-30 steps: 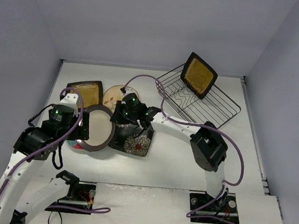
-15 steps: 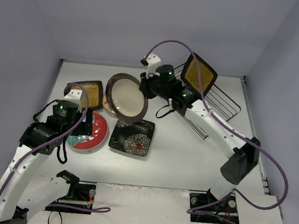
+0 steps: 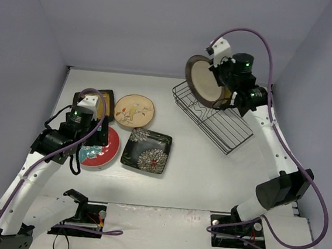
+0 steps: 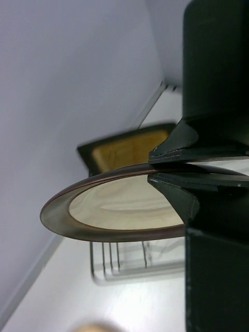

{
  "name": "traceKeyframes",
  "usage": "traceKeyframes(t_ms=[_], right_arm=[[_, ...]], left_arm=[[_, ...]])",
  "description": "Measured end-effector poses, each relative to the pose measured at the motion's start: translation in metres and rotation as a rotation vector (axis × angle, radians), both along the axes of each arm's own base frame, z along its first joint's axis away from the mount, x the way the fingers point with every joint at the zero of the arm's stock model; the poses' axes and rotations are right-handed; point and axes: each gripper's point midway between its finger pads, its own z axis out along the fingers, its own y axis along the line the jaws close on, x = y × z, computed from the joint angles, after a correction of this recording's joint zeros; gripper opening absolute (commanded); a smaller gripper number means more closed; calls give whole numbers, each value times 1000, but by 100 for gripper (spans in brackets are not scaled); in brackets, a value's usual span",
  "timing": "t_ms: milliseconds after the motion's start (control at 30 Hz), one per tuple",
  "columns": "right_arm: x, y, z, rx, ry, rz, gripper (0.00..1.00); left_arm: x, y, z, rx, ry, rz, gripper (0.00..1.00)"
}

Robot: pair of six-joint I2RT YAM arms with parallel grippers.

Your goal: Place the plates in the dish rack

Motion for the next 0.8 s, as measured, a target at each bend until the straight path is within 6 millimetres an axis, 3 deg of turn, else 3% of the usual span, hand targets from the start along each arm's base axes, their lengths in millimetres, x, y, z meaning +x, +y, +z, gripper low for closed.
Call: traceKeyframes(t_ms=[167, 300, 467, 800], right_arm=[[22, -68, 10, -66, -57, -94, 0], [31, -95, 16, -93, -91, -101, 0], [46, -105, 8, -112, -103, -67, 0], [79, -102, -47, -134, -29, 27, 0]], left_arm=[[4, -3, -1, -3, 0, -2, 89], [9, -5, -3, -2, 6, -4, 92], [16, -7, -6, 2, 14, -5, 92], [28, -11, -18, 31, 60, -9, 92]])
